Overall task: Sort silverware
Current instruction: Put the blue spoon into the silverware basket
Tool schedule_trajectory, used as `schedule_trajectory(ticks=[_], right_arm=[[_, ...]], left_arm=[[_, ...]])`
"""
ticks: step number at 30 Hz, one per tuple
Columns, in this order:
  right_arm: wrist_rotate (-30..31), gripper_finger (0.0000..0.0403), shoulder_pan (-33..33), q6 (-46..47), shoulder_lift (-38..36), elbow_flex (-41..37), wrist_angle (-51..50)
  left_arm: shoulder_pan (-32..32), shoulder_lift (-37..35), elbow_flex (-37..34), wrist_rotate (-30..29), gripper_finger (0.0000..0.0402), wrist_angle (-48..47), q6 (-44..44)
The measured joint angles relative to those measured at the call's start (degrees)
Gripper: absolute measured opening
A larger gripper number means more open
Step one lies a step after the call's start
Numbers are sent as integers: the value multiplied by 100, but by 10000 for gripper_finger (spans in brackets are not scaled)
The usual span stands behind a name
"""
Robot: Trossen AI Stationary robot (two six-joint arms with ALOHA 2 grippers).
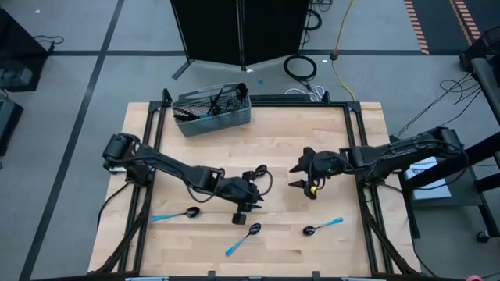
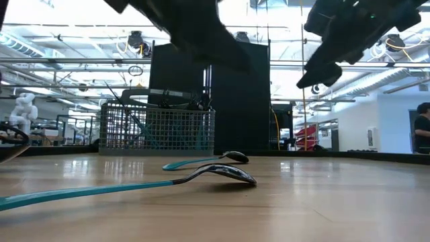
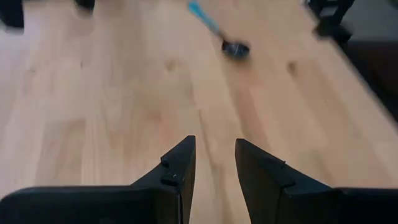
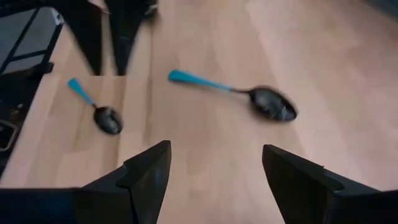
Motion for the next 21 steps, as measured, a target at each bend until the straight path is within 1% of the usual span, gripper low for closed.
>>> schedule_trajectory(ticks=[2, 3, 5, 6, 7, 8, 10, 12, 14, 16, 19, 21], right_arm=[[13, 249, 141, 218, 1, 0, -138], [27, 249, 210, 325, 0, 0, -228], [57, 249, 345, 528, 2, 0, -413], [99, 249, 411, 614, 6, 0, -470], [185, 249, 476, 694, 20, 0, -541], [284, 249, 527, 737, 35, 0, -578], [435, 249, 607, 746, 46, 0, -589], [501, 249, 644, 742, 46, 0, -562], [503, 249, 643, 742, 47, 0, -562], [502, 249, 643, 740, 48, 0, -561], [504, 249, 641, 712, 48, 0, -571], [508, 249, 641, 607, 48, 0, -569]], left_arm=[[15, 133, 10, -174, 111, -94, -18], [38, 175, 41, -465, 111, -259, -268], [167, 192, 133, -1168, 111, -824, -1077], [290, 190, 189, -1376, 111, -1110, -1542], [422, 188, 216, -1416, 111, -1258, -1916], [552, 186, 221, -1356, 111, -1361, -2208], [753, 265, 222, -1018, 111, -1424, -2546], [853, 436, 232, -610, 111, -1383, -2578], [908, 614, 223, -467, 111, -1449, -2563], [970, 727, 256, -443, 111, -1461, -2554], [1024, 747, 258, -139, 111, -1509, -2333], [1016, 663, 258, 250, 111, -1550, -2304]])
